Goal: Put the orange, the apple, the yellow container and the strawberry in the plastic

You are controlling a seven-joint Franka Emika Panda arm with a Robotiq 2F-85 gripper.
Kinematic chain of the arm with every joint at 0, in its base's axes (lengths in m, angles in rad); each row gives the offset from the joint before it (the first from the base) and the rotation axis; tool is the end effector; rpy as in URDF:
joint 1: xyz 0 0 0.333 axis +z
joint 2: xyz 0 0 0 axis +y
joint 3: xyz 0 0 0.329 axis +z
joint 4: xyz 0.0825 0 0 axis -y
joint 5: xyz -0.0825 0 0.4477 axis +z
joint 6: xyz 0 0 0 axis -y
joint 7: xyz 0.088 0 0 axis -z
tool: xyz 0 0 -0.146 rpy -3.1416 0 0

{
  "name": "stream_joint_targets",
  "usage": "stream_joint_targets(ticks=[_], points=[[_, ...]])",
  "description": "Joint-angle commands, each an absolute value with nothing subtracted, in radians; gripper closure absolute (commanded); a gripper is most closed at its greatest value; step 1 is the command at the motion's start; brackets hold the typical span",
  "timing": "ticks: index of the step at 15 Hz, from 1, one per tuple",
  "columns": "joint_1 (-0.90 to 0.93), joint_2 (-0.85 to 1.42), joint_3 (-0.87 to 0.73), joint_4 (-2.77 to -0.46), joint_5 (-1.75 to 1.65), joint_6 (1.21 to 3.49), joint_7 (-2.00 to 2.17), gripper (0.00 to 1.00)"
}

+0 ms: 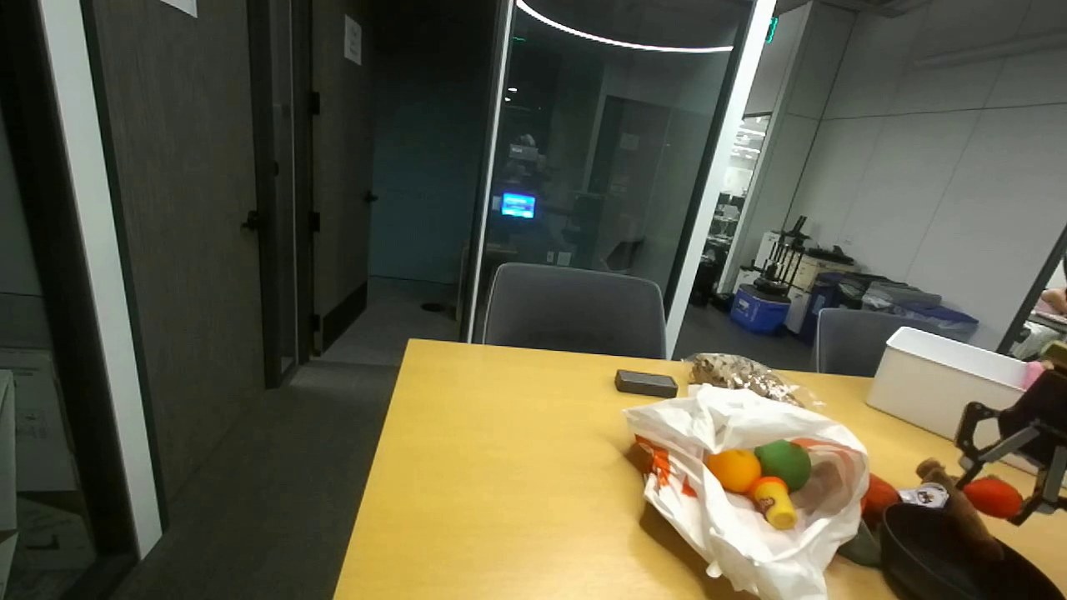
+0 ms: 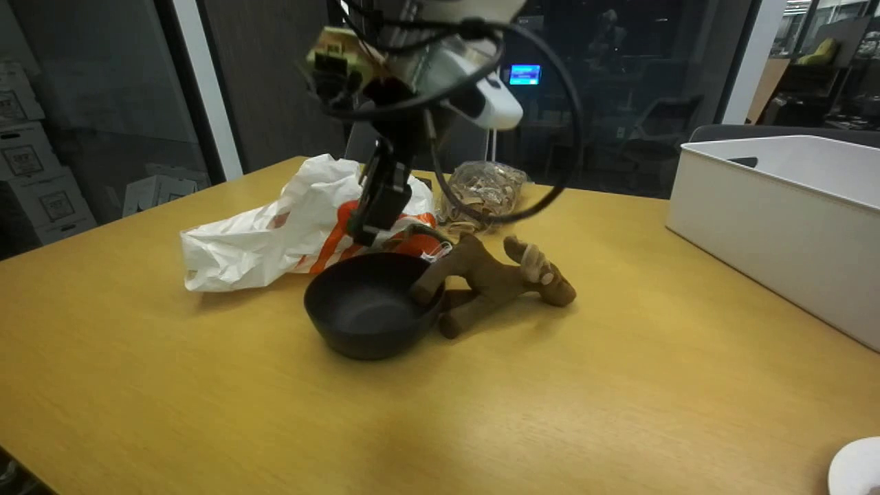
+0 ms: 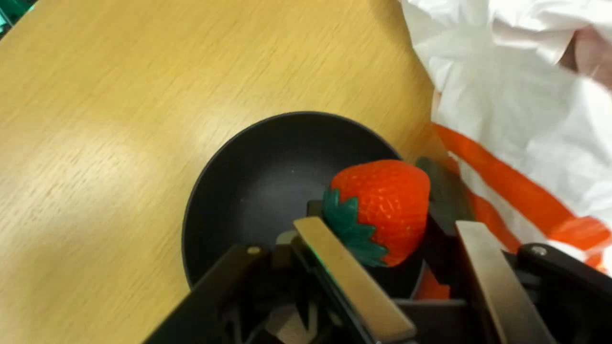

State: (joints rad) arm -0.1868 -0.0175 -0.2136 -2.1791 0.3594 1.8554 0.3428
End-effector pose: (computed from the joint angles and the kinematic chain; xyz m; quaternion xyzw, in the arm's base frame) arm 0.5117 -0.1725 0.3229 -0.8783 0.4233 0.1456 0.1679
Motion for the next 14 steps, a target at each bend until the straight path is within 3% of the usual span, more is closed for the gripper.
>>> stream_joint_targets(ticks=[1, 7, 14], points=[[-0.144, -0.136, -0.153, -2.151, 0.318, 1.782, 0.308, 0.74], [-0.011, -0.091, 0.019, -2.072, 0.264, 1.808, 0.324, 0.74], [0.038, 0.122, 0.053, -1.983, 0.208, 1.851, 0.309, 0.74]])
